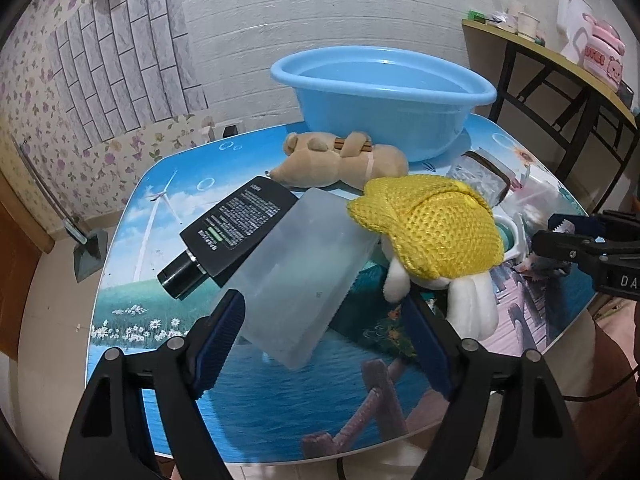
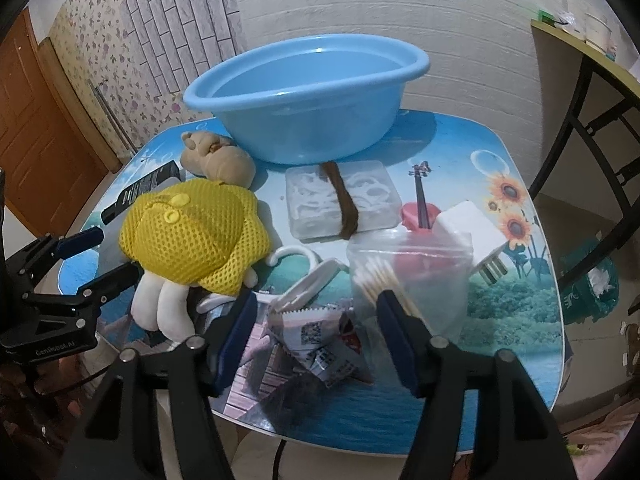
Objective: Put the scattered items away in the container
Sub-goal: 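Close the left gripper on the frosted plastic box while the right grasps the snack packet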
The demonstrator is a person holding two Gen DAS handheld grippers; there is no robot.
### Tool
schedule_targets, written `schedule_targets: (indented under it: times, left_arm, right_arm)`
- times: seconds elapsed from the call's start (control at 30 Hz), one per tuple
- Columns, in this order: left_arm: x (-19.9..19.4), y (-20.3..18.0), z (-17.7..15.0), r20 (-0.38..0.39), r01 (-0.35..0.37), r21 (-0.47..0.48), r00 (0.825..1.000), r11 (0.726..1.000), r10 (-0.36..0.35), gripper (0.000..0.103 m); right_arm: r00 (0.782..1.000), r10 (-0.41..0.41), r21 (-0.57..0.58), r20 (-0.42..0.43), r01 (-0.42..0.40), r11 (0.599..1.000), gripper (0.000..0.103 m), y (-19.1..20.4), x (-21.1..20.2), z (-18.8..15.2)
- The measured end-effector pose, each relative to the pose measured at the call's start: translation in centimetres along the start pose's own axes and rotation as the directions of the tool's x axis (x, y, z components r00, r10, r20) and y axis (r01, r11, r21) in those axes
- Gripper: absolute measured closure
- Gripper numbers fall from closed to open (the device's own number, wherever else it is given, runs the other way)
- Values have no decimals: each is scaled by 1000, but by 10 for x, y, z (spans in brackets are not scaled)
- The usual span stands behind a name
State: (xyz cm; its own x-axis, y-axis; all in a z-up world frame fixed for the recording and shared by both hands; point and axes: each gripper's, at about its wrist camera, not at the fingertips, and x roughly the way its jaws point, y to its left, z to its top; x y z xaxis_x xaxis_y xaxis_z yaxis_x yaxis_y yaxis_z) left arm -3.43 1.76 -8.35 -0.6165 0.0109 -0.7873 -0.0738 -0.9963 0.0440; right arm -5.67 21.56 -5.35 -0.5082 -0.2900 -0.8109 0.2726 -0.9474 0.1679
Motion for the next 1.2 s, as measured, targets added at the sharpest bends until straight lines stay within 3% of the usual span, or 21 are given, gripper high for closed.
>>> schedule_targets:
  times: [0.1, 0.23, 0.6, 0.8, 0.9, 1.03, 1.13, 1.2]
  left_arm:
    - [0, 6, 0, 1, 1, -15, 1000, 1000, -1, 23]
    - [-1, 12, -4, 0, -16, -29, 1000, 999, 16, 23]
    - [10, 26, -4, -5, -33, -48, 999, 998, 33, 21]
    - [22, 23, -4, -13, 1, -39, 1000, 999, -2, 20]
    - [26, 23, -5, -23, 27, -35, 999, 999, -28, 20]
    - [23, 24, -7, -14, 35, -38, 999, 999, -35, 29]
    - [20, 25, -10, -12, 51, -39, 999, 998, -51, 33]
    - [17, 25, -12, -14, 54, -39, 998, 998, -55, 34]
  right_arm:
    - [1000, -5, 1, 1, 5, 1000, 69, -2, -2, 0]
    - [1000, -4, 8, 9, 4, 1000, 77, -4, -3, -1]
    - [1000, -19, 18, 15, 19, 1000, 82, -5, -5, -1]
    - [999, -22, 11, 27, 22, 1000, 87, -2, -10, 1]
    - [999, -26, 7, 22, 26, 1000, 87, -1, -10, 2]
    - [999, -27, 34, 21, 26, 999, 85, -3, -11, 1]
    - [999, -31, 42, 24, 30, 999, 73, -5, -12, 0]
    - [999, -21, 44, 30, 20, 999, 71, -7, -16, -2]
